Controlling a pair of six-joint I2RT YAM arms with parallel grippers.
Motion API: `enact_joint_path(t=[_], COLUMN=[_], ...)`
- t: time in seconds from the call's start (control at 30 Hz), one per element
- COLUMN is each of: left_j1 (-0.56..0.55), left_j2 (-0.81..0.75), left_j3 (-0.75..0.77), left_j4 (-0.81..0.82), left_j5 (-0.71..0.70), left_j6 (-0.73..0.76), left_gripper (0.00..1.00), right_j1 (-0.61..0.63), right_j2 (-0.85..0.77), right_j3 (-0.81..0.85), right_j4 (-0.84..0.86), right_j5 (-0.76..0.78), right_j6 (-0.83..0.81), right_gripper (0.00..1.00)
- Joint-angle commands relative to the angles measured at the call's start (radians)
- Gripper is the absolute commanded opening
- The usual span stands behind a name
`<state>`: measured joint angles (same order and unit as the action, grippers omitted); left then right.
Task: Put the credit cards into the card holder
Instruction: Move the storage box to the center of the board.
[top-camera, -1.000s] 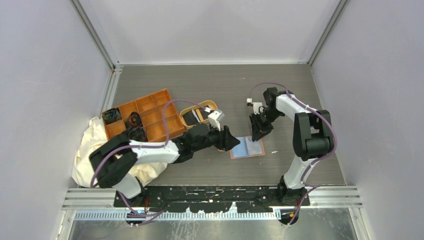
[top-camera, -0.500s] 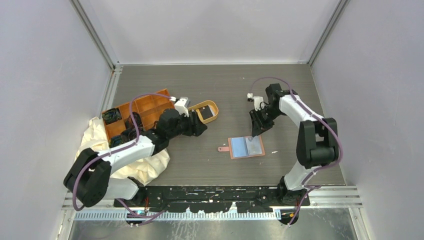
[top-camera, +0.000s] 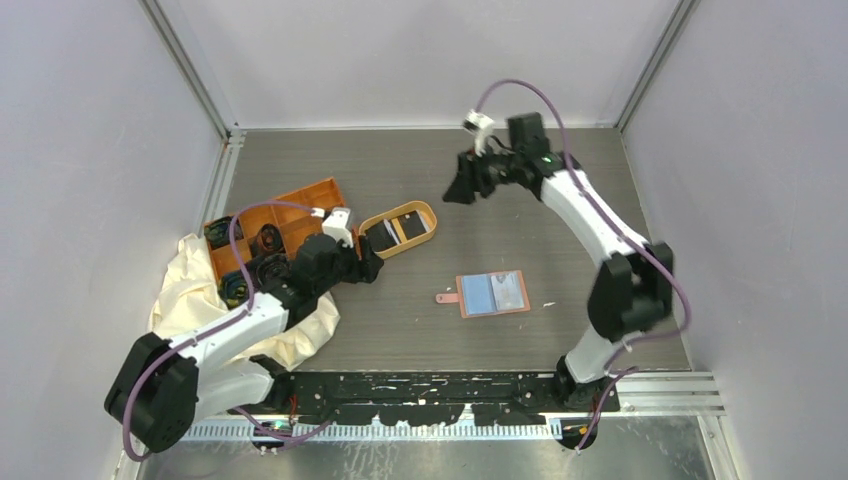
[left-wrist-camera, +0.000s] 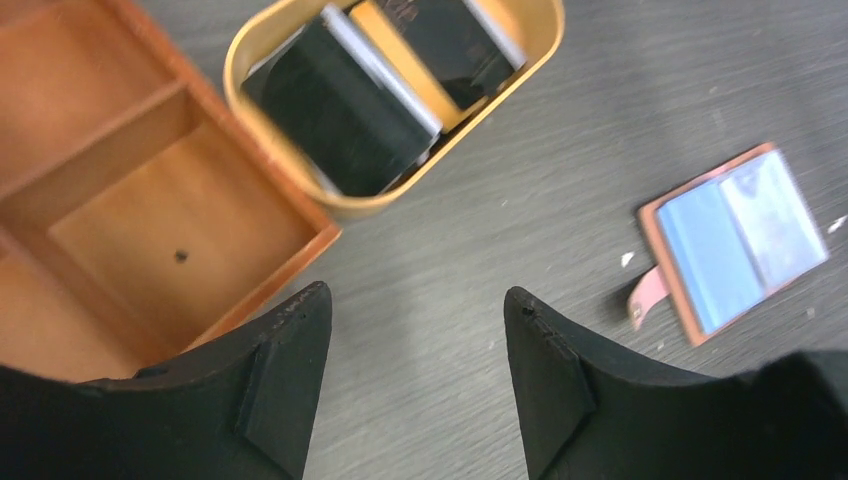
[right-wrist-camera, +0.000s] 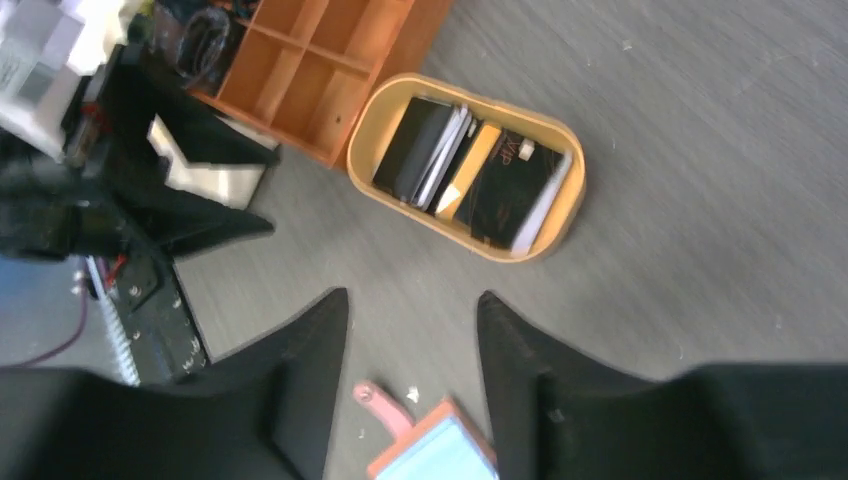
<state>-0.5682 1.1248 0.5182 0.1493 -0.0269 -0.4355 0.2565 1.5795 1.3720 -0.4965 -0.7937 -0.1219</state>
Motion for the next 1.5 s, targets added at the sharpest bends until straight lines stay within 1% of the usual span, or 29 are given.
enact_joint_path(t=[0.0,0.1,0.17,0.33,0.43,0.47,0.53,0.63,0.73,0.87,0.97,1.1,1.17,1.23,1.27,1.33,1.4,1.43,1.47], left_j1=[0.004,0.005,0.004,0.004,0.004,0.004,0.004,0.004,0.005,0.004,0.004,0.004,0.002,0.000,-0.006,-0.033,-0.084,-0.119,-0.152], left_j2=[-0.112,-0.202,-0.262,-0.363,-0.389,-0.392,-0.393,-0.392,-0.388,-0.382,-0.383,-0.385,-0.370,-0.341,-0.324,-0.280,-0.225,-0.180,-0.144], left_j3=[-0.096,-0.166,-0.205,-0.276,-0.292,-0.292,-0.292,-0.290,-0.288,-0.291,-0.293,-0.293,-0.293,-0.289,-0.285,-0.273,-0.255,-0.239,-0.221], left_j4=[0.073,0.101,0.116,0.145,0.148,0.148,0.146,0.145,0.150,0.180,0.201,0.235,0.274,0.309,0.327,0.357,0.381,0.392,0.401], left_j5=[-0.090,-0.120,-0.130,-0.142,-0.146,-0.145,-0.141,-0.133,-0.110,-0.037,0.017,0.087,0.119,0.147,0.157,0.159,0.128,0.104,0.083], left_j6=[0.022,0.010,0.007,-0.005,-0.008,-0.008,-0.008,-0.006,-0.018,-0.058,-0.099,-0.163,-0.200,-0.243,-0.256,-0.271,-0.272,-0.267,-0.257], left_gripper=[0.64,0.64,0.63,0.63,0.63,0.63,0.63,0.63,0.62,0.63,0.63,0.62,0.62,0.62,0.61,0.61,0.61,0.61,0.61], right_j1=[0.150,0.200,0.224,0.272,0.290,0.291,0.291,0.286,0.269,0.211,0.151,0.037,-0.013,-0.051,-0.075,-0.107,-0.121,-0.123,-0.123], right_j2=[0.260,0.429,0.509,0.641,0.678,0.679,0.662,0.597,0.537,0.453,0.402,0.352,0.319,0.282,0.265,0.234,0.200,0.181,0.156], right_j3=[0.294,0.450,0.516,0.607,0.619,0.617,0.594,0.498,0.406,0.295,0.214,0.144,0.113,0.086,0.077,0.074,0.078,0.079,0.078], right_j4=[-0.098,-0.198,-0.230,-0.278,-0.292,-0.300,-0.315,-0.314,-0.332,-0.347,-0.352,-0.349,-0.331,-0.302,-0.289,-0.277,-0.274,-0.274,-0.275], right_j5=[0.178,0.313,0.383,0.479,0.559,0.588,0.624,0.679,0.704,0.699,0.698,0.677,0.681,0.696,0.700,0.693,0.670,0.641,0.597], right_j6=[0.062,0.042,0.017,-0.011,-0.022,-0.027,-0.045,-0.084,-0.121,-0.160,-0.199,-0.230,-0.245,-0.258,-0.263,-0.265,-0.275,-0.278,-0.279], right_gripper=[0.47,0.38,0.36,0.34,0.34,0.32,0.30,0.25,0.24,0.24,0.26,0.28,0.30,0.36,0.37,0.37,0.38,0.39,0.41])
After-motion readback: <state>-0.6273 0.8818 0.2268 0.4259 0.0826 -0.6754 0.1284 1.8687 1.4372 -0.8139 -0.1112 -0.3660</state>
